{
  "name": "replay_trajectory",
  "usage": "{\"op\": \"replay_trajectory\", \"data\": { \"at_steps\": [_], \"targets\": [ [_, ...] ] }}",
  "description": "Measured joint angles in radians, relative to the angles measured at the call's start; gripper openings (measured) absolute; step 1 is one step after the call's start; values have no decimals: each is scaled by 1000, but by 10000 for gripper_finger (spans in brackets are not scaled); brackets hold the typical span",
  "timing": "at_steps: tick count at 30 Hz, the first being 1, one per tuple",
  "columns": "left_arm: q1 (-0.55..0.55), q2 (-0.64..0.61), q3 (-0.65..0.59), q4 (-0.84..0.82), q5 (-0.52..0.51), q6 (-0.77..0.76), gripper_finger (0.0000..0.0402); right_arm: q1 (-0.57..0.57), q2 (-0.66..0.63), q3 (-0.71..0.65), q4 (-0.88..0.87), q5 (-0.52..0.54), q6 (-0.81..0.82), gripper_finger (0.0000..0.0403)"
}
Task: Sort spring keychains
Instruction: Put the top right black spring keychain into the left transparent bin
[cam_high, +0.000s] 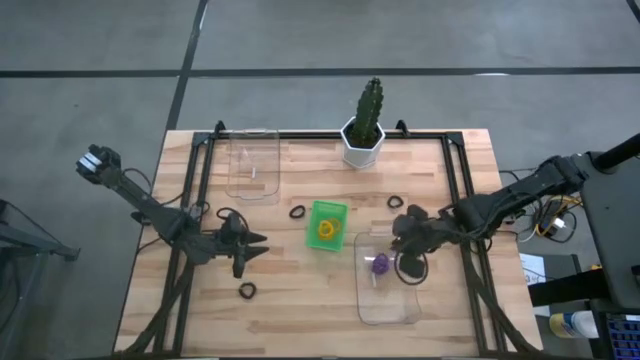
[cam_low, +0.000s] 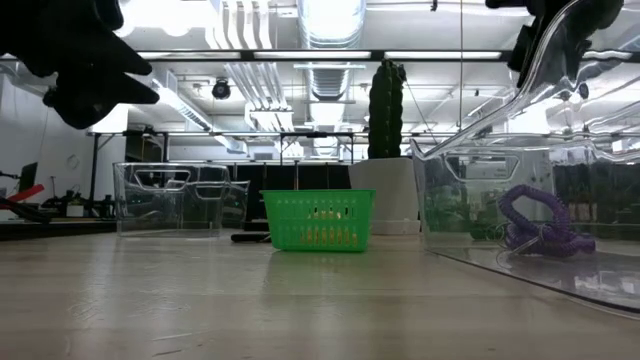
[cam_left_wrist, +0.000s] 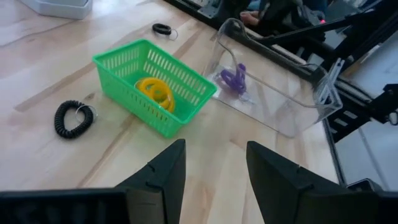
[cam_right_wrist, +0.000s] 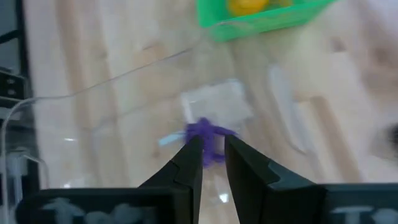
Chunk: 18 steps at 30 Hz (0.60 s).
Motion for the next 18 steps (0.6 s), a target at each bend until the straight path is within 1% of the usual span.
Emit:
{"op": "replay_trajectory", "data": {
  "at_steps": [6,8,11,13,18],
  "targets": [
    [0,-88,-67,28,30,11,161,-8,-45,85,-224,169,66,59],
    [0,-107,-76,30,33,23,161,-26,-51,106,-284,199,92,59],
    [0,-136,-88,33,34,49,161,-69,-57,121,-339,200,93,60],
    [0,-154,-95,32,34,59,161,-104,-57,118,-339,192,70,65],
    [0,-192,-126,34,36,60,161,-210,-55,85,-341,150,33,97]
  ]
}}
